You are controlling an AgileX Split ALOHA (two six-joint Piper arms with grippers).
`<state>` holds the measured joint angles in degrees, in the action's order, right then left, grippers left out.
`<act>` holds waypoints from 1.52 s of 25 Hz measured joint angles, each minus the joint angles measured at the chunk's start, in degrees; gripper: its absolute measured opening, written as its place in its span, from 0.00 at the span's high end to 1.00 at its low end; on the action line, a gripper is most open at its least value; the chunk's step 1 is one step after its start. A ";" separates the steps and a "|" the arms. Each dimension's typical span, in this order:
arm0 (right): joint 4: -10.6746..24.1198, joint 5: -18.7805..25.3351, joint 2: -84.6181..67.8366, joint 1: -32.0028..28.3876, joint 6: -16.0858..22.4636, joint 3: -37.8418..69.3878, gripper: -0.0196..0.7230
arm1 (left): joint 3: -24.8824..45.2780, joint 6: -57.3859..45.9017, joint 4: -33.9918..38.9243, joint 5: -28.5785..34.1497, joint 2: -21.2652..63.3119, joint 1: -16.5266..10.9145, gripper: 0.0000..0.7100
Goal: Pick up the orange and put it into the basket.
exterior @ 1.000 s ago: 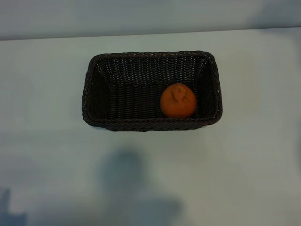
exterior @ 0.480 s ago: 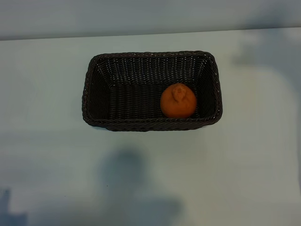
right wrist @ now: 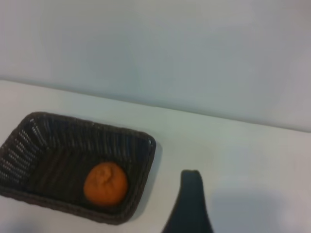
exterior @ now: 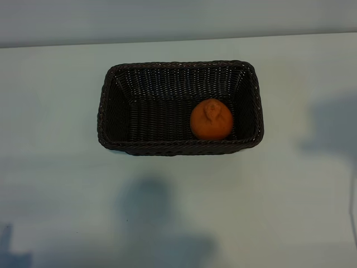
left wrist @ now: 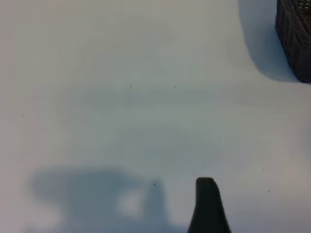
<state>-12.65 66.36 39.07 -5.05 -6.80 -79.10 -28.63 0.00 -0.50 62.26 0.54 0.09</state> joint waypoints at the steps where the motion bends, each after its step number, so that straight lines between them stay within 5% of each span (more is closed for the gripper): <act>1: 0.55 -0.42 -1.83 0.00 0.00 1.97 0.21 | 0.00 0.00 0.00 0.00 0.00 0.00 0.29; 14: 4.36 -8.81 -22.65 0.00 -0.12 24.64 0.22 | 0.00 0.00 0.00 0.00 0.00 0.00 0.29; 24: 8.64 -10.39 -36.35 0.00 0.02 35.07 0.22 | 0.00 0.00 0.00 0.00 0.00 0.00 0.29; 38: 9.31 -0.01 -39.56 0.00 3.31 42.69 0.22 | 0.00 0.00 0.00 0.00 0.00 0.00 0.29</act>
<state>-3.34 66.35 -0.49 -5.05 -3.49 -36.42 -28.63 0.00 -0.50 62.26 0.54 0.09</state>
